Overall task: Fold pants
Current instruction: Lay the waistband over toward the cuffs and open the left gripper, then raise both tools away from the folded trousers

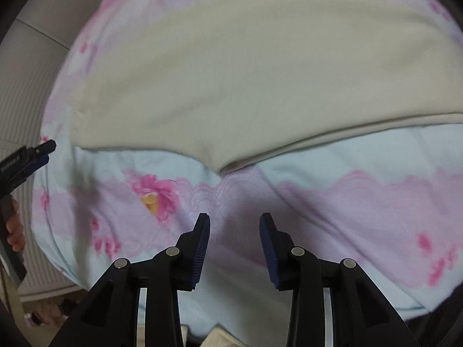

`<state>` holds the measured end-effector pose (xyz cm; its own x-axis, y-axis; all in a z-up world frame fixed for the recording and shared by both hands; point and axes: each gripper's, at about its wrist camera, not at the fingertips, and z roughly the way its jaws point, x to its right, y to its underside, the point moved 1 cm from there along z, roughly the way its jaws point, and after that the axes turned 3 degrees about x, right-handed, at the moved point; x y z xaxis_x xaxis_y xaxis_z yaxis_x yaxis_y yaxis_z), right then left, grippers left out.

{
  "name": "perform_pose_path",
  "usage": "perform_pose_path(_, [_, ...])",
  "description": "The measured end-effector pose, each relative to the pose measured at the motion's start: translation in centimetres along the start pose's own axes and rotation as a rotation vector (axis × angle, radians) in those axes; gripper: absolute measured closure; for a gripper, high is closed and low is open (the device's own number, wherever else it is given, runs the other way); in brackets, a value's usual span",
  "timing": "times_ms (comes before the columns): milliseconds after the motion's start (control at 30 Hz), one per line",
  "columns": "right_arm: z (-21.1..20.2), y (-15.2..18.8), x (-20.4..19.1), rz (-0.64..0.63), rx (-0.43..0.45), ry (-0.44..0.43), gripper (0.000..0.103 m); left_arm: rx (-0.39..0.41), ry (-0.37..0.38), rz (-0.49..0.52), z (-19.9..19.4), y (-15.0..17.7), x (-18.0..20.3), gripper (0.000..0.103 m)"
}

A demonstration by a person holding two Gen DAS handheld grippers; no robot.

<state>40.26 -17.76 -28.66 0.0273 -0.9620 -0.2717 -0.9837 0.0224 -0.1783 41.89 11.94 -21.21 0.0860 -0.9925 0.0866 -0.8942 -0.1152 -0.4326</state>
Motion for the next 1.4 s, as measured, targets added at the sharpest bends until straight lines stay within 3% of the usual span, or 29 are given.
perform_pose_path(133, [-6.2,-0.6,1.1,0.025,0.117,-0.008,0.062,0.072,0.107,0.112,-4.4,-0.2,6.7,0.035])
perform_pose_path(267, [-13.3,-0.5,4.6,0.065,0.267,0.019,0.051,0.134,0.187,0.180,-7.2,-0.3,13.8,0.023])
perform_pose_path(467, [-20.2,-0.1,13.3,0.147,0.426,0.068,0.051,0.181,0.241,0.349,-8.1,0.3,27.9,0.020])
perform_pose_path(633, [-22.5,-0.9,24.0,0.183,0.441,0.078,0.051,0.180,0.229,0.426,-6.9,1.8,40.8,0.020])
perform_pose_path(833, [-23.8,-2.5,35.0,0.138,0.413,0.089,0.051,0.197,0.305,0.551,-5.2,3.8,54.8,0.020])
perform_pose_path(967, [-24.9,-2.7,42.2,0.182,0.424,0.106,0.051,0.165,0.346,0.662,-3.7,4.1,62.8,0.020])
perform_pose_path(1167, [-23.1,-4.6,50.6,0.336,0.439,0.037,0.051,0.120,0.298,0.724,-0.9,3.4,68.9,0.020])
perform_pose_path(1400, [-16.0,-8.7,55.5,0.480,0.368,-0.051,0.057,0.019,0.223,0.614,5.0,1.1,69.8,0.021])
